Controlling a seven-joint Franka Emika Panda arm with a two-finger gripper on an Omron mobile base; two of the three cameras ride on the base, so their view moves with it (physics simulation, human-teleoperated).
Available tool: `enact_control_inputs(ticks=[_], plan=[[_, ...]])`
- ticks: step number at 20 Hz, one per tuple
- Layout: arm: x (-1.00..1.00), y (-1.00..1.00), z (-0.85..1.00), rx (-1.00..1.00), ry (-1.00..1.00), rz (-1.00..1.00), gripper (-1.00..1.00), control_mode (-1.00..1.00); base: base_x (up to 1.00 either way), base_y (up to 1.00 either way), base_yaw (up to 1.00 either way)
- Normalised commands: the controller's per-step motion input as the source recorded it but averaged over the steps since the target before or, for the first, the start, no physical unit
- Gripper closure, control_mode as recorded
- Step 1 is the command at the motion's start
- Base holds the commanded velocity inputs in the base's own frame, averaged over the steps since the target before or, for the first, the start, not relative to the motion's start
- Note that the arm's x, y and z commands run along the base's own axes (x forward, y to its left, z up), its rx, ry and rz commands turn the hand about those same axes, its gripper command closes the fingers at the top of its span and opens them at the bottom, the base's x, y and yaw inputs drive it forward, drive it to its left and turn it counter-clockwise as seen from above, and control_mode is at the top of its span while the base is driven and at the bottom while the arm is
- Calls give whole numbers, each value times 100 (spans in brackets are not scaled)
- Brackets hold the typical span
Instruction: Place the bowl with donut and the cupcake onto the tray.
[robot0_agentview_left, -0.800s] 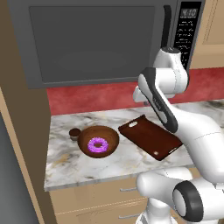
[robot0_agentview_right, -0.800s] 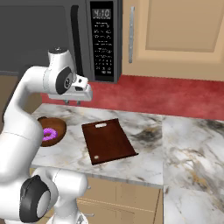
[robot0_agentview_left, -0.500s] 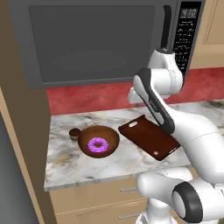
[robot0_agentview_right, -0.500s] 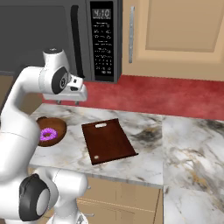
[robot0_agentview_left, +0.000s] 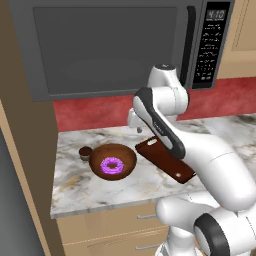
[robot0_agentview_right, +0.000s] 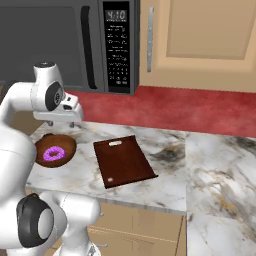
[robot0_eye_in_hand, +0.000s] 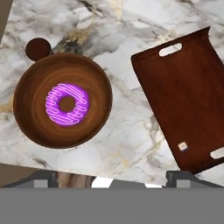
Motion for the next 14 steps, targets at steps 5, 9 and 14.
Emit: enact_control_inputs(ticks=[5, 9, 14], plan=[[26, 12, -58, 1, -8, 0, -100, -100, 0, 0, 0], [23, 9, -65, 1, -1, 0, -100, -100, 0, 0, 0], [29, 2, -71, 1, 4, 0, -100, -100, 0, 0, 0]])
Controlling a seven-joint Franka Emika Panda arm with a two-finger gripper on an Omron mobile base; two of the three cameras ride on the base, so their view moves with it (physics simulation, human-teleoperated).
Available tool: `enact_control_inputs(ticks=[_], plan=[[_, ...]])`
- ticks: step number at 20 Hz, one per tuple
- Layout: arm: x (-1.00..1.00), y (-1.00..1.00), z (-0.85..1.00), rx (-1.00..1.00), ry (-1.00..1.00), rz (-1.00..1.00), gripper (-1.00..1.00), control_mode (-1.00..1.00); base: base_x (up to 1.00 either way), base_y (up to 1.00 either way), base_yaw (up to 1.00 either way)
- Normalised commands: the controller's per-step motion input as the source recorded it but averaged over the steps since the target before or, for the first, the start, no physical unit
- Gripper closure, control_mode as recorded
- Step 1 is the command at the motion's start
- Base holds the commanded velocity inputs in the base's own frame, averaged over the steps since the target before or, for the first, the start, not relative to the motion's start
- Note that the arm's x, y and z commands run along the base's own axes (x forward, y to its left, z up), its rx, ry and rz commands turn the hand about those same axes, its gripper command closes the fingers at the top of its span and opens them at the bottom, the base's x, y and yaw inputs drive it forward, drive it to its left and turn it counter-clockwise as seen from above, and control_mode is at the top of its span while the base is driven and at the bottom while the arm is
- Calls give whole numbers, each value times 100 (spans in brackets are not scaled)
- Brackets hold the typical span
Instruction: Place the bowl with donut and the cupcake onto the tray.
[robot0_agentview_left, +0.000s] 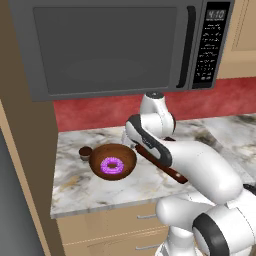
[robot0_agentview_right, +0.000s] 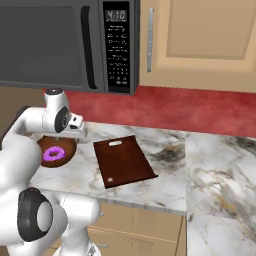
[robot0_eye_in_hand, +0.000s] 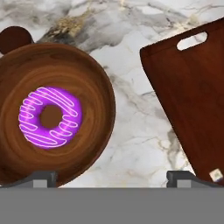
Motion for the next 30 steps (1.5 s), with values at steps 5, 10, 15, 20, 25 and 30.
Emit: enact_control_inputs(ticks=[5, 10, 15, 20, 25, 30], plan=[[36, 3, -58, 0, 2, 0, -100, -100, 0, 0, 0], [37, 14, -47, 0, 1, 0, -100, -100, 0, 0, 0], [39, 14, -36, 0, 1, 0, -100, -100, 0, 0, 0], [13, -2, -20, 0, 0, 0, -100, -100, 0, 0, 0], [0, 8, -5, 0, 0, 0, 100, -100, 0, 0, 0], [0, 1, 0, 0, 0, 0, 100, -100, 0, 0, 0]])
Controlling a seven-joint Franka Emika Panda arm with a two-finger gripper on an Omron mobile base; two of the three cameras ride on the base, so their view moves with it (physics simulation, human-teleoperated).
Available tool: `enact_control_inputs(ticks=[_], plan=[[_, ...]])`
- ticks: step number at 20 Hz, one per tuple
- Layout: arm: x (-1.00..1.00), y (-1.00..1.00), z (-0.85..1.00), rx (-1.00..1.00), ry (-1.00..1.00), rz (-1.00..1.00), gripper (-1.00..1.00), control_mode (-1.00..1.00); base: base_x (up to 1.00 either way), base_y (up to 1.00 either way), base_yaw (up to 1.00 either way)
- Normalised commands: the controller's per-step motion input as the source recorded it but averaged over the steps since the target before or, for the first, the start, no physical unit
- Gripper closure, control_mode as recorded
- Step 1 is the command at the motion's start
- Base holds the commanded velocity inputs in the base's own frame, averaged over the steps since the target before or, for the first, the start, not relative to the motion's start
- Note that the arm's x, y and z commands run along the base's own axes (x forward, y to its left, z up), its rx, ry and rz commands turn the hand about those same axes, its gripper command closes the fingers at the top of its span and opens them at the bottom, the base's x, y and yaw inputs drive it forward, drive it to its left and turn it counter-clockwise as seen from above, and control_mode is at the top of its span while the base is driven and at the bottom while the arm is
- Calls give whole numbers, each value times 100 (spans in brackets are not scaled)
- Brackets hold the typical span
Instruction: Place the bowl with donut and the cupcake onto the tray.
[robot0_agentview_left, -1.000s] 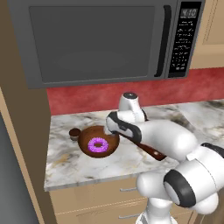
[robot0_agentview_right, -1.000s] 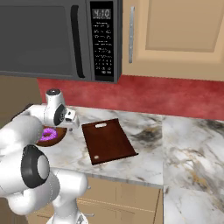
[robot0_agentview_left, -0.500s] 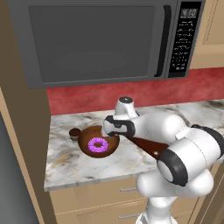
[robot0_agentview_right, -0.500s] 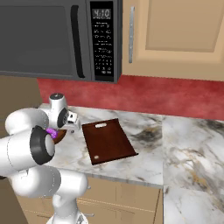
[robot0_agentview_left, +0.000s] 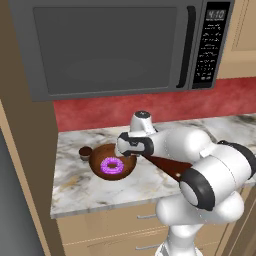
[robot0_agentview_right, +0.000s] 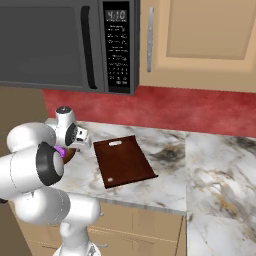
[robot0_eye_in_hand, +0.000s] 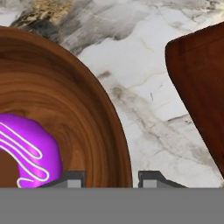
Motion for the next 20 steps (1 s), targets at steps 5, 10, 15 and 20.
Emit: enact_control_inputs(ticks=[5, 10, 15, 20], plan=[[-1, 0, -1, 0, 0, -2, 100, -100, 0, 0, 0], [-2, -16, 22, 4, 0, -6, 100, -100, 0, 0, 0], [0, -43, 37, 13, 0, -5, 100, -100, 0, 0, 0], [1, -49, 31, 17, 2, -5, 100, -100, 0, 0, 0]])
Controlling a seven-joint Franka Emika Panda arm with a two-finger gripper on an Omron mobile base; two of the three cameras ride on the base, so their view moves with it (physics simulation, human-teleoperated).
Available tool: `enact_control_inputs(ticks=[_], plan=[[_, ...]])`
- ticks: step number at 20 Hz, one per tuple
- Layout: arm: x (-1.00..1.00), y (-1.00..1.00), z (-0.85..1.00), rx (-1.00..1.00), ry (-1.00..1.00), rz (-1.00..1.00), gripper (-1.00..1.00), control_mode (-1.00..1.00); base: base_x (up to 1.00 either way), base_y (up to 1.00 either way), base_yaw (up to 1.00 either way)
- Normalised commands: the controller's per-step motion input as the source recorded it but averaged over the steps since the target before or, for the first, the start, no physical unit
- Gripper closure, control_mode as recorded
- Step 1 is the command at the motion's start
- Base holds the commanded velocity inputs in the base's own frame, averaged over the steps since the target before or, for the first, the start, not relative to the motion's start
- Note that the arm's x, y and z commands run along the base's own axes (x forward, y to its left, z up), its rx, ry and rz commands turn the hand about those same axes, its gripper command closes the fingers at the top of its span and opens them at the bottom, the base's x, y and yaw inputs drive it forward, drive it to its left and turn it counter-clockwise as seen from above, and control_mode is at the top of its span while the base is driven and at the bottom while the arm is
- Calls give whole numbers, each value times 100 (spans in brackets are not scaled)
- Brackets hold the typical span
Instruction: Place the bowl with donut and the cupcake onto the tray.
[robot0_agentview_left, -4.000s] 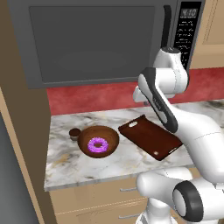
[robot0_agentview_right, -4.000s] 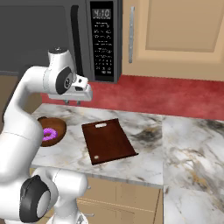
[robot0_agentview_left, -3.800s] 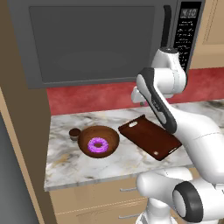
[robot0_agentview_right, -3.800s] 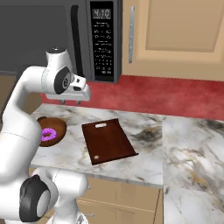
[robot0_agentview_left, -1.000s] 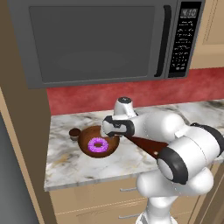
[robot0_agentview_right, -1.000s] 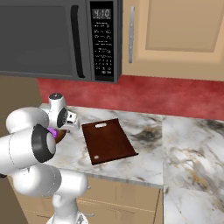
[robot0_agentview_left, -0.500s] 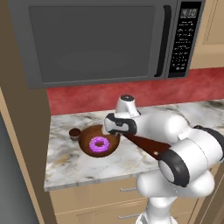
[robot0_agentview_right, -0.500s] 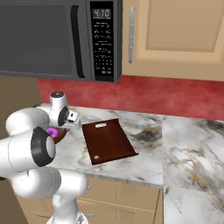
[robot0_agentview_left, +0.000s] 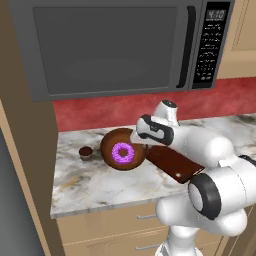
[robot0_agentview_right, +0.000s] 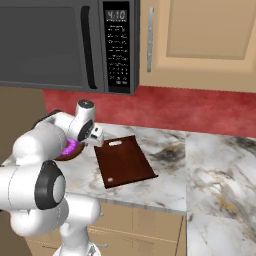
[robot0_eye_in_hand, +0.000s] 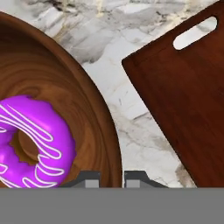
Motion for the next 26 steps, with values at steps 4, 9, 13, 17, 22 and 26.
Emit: enact_control_inputs(ticks=[4, 9, 13, 17, 22, 26], plan=[[13, -47, 20, 4, 21, -6, 100, -100, 0, 0, 0], [15, -51, 19, 0, 30, -7, 100, -100, 0, 0, 0], [7, -57, 8, 0, 30, -9, 100, -100, 0, 0, 0], [3, -65, -1, 0, 19, -8, 100, -100, 0, 0, 0], [0, -60, -10, 0, 5, -7, 100, -100, 0, 0, 0], [4, -46, -3, 0, 0, -4, 100, -100, 0, 0, 0]])
